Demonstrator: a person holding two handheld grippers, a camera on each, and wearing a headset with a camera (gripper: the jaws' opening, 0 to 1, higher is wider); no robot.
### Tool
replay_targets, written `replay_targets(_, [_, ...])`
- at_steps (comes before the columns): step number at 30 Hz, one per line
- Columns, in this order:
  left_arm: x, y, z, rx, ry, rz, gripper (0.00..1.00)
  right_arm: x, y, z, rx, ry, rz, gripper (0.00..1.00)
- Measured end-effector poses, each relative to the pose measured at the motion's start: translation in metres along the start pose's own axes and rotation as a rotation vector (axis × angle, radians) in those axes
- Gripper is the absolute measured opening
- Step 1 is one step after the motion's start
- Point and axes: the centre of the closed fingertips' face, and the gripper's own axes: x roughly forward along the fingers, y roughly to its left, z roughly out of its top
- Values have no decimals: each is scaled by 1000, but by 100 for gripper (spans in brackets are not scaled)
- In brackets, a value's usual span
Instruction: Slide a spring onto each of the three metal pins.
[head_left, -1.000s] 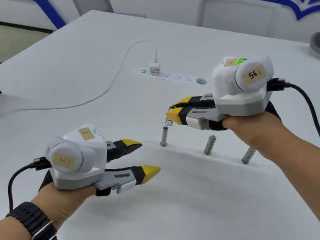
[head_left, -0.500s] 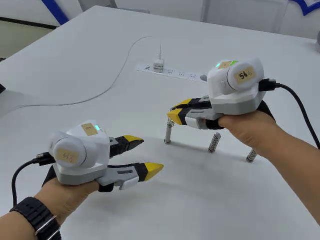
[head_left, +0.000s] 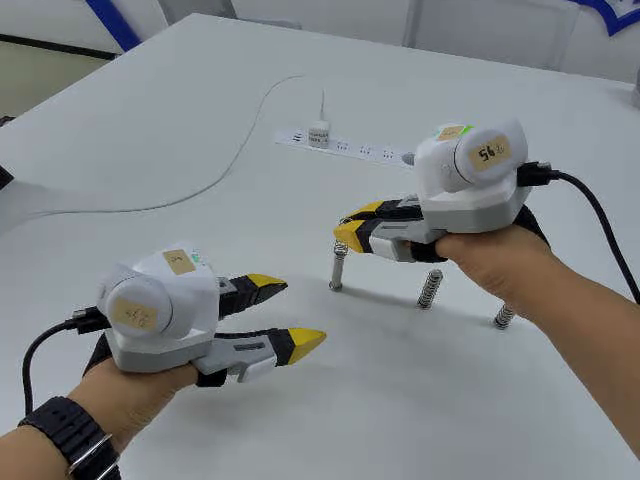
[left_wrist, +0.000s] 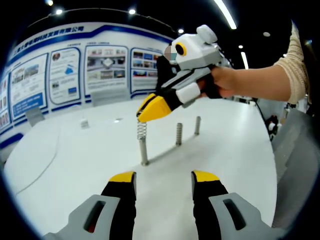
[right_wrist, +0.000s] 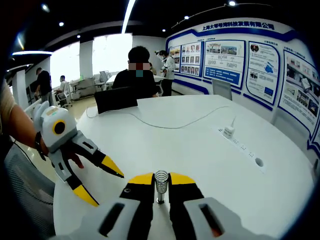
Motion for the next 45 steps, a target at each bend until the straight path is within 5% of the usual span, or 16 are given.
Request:
replay_targets(12, [-1,1,0,-3,0,2,44,6,2,-10,-16,23,-5,12])
replay_targets(30, [-1,1,-1,-1,7,3,44,24,0,-44,31,91,-16,12])
replay_targets(45, [-1,1,-1,-3,9,5,44,28,2,-51,52,104,-18,12])
